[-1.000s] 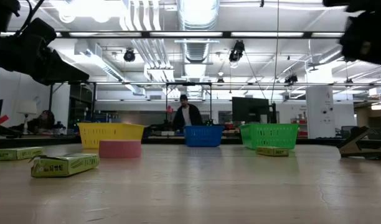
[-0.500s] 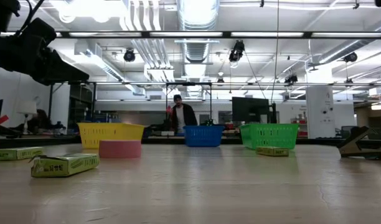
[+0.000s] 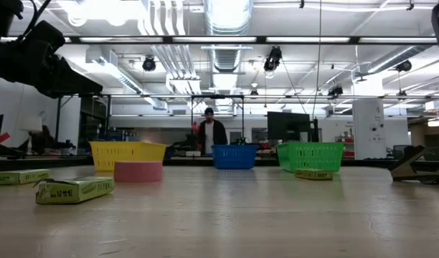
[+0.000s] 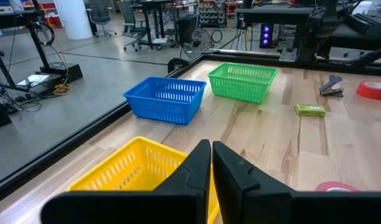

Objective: Pick and place Stapler, Stapler remover, tape
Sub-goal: Put the top red tape into the green basket

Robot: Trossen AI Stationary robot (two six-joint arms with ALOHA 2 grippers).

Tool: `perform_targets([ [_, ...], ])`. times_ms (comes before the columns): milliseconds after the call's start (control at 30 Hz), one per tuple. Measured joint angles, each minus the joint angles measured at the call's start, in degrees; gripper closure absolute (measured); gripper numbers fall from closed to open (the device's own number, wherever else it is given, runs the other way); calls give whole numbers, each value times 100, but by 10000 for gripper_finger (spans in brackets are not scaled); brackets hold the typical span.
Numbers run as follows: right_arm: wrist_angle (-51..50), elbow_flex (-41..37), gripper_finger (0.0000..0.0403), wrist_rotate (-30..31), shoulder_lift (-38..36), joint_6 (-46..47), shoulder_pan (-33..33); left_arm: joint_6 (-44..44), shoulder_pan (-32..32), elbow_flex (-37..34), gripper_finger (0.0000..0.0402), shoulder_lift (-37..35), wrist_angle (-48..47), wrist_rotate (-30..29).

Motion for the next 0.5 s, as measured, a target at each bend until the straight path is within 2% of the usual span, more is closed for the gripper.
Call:
perform_targets([
  [200,787,-575,223,-34,-218,4,-24,0,0,0,381,0,2,-6],
  [500,958,-884,246,-54,-102,4,-24,0,0,0,381,1,13,-9],
])
